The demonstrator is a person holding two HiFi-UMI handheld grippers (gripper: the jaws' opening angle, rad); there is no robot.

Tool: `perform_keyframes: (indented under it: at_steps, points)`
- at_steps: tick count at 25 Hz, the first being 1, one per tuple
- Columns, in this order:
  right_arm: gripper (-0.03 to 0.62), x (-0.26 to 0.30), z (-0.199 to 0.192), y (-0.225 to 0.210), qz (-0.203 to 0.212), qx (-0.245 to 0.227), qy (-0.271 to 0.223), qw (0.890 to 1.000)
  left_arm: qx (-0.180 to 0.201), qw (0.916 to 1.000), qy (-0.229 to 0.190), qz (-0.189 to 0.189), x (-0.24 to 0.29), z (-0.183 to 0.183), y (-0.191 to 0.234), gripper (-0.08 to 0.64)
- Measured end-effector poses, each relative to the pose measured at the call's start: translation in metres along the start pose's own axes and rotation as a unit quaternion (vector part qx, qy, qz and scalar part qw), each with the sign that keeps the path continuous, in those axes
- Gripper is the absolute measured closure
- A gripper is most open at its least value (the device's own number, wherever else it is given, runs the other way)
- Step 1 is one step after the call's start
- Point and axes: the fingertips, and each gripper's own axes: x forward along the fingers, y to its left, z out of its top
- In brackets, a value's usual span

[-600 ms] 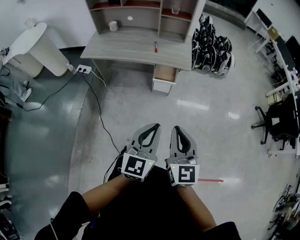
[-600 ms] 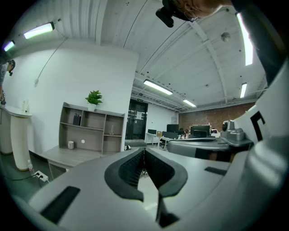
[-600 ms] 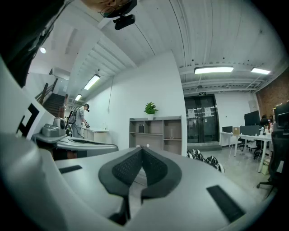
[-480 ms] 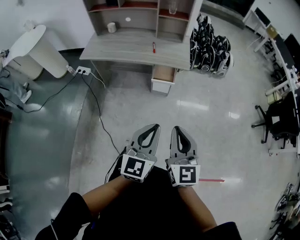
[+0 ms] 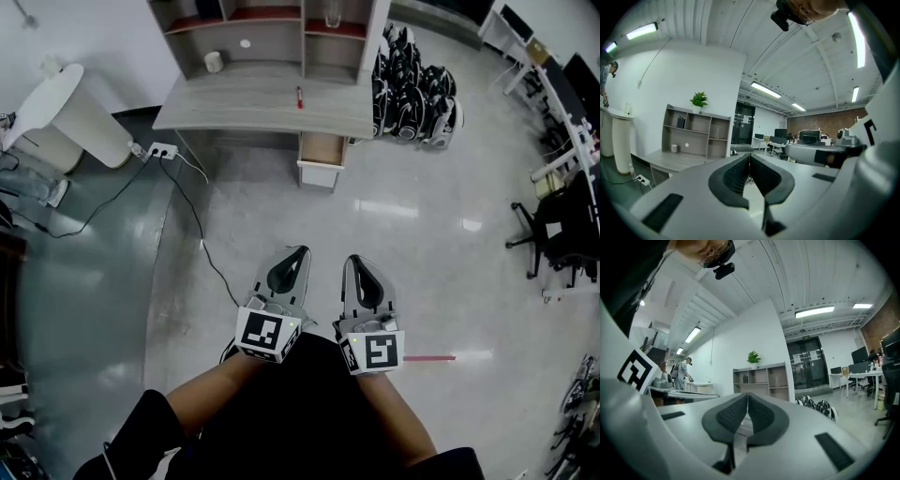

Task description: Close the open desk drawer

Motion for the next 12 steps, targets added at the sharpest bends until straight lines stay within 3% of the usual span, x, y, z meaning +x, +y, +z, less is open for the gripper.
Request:
perform_keyframes:
  at_steps: [6,12]
  points:
    - [0.574,0.022,-0.01,-0.016,-0.01,-0.013,0.013,1.0,-0.009,0.9999,-0.002,-0.015,0.03,-0.004,0.016,0.545]
    - [0.574,0.065,-0.019,-0.053,-0.06,-0.026,0.032,0.997,-0.015,0.9996,-0.004,-0.021,0.073,-0.003,0.039,0.545]
